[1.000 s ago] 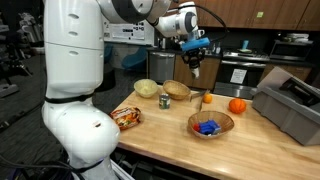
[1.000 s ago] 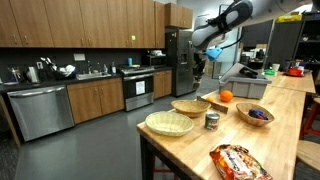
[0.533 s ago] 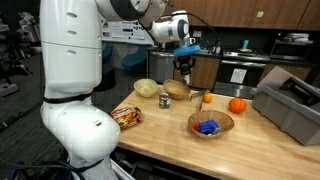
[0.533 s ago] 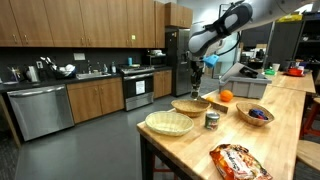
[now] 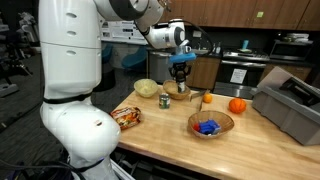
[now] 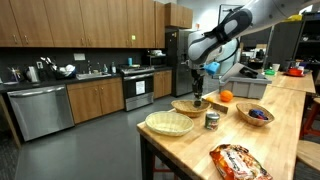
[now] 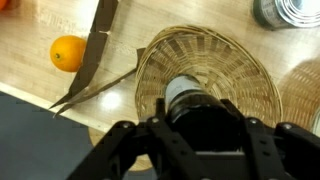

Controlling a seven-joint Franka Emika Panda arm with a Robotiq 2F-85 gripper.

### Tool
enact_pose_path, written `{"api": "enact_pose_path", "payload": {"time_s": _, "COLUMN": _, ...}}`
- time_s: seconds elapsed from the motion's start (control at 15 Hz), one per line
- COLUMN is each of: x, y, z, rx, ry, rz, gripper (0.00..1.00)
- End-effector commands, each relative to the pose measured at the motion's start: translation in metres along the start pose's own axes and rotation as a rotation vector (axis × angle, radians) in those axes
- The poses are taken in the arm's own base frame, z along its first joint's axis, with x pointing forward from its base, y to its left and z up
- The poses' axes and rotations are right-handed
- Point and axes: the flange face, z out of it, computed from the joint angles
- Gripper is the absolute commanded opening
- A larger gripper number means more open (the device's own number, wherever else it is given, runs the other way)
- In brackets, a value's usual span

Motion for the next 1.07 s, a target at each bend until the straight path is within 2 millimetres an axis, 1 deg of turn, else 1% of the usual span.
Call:
{"api": "enact_pose_path", "payload": {"time_s": 0.0, "x": -0.006, "y": -0.005, "z": 0.007, "rx": 0.013, "ry": -0.026, "rz": 0.019, "gripper": 0.30}}
{"api": "enact_pose_path", "payload": {"time_s": 0.2, "x": -0.003, "y": -0.005, "z": 0.013, "rx": 0.024, "ry": -0.025, "rz": 0.047, "gripper": 0.30}}
{"api": "enact_pose_path", "payload": {"time_s": 1.0, "x": 0.011, "y": 0.002, "z": 0.024, "rx": 0.029, "ry": -0.021, "rz": 0.096, "gripper": 0.30}}
